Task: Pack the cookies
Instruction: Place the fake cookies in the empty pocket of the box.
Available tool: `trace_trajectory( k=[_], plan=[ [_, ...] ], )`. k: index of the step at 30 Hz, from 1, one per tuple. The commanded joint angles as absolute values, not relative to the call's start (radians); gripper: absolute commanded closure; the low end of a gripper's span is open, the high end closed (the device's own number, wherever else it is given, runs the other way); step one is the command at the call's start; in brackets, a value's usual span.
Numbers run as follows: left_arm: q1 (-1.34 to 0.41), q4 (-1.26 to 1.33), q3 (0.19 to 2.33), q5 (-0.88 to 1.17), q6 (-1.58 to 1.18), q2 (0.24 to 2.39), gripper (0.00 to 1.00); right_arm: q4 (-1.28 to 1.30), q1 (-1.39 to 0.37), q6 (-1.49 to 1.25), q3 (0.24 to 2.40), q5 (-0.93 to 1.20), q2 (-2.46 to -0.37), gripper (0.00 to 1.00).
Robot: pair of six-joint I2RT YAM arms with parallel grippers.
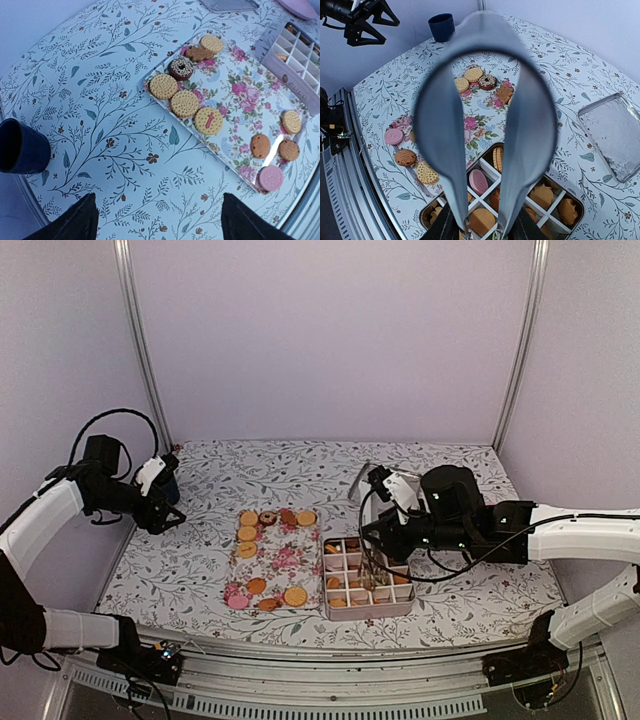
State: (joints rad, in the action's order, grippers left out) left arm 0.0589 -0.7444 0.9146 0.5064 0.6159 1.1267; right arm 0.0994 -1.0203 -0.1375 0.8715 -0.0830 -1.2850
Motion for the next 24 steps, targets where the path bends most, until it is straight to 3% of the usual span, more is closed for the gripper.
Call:
trace_trajectory(
  k=[1,12,24],
  plan=[
    [0.057,-0.740,0.933,0.506,0.612,1.124,0.15,0.049,-1.021,-0.129,0.894,-0.106,-1.288,0.65],
    [0.057,-0.747,0.931,0.508,0.612,1.116,0.15,0.012,-1.021,-0.097,1.023,-0.086,-1.317,0.64],
    [0.058,-0.750,0.907,0.482,0.611,1.087,0.13,-0.070,-1.021,-0.049,1.355,-0.048,-1.688,0.53]
  ],
)
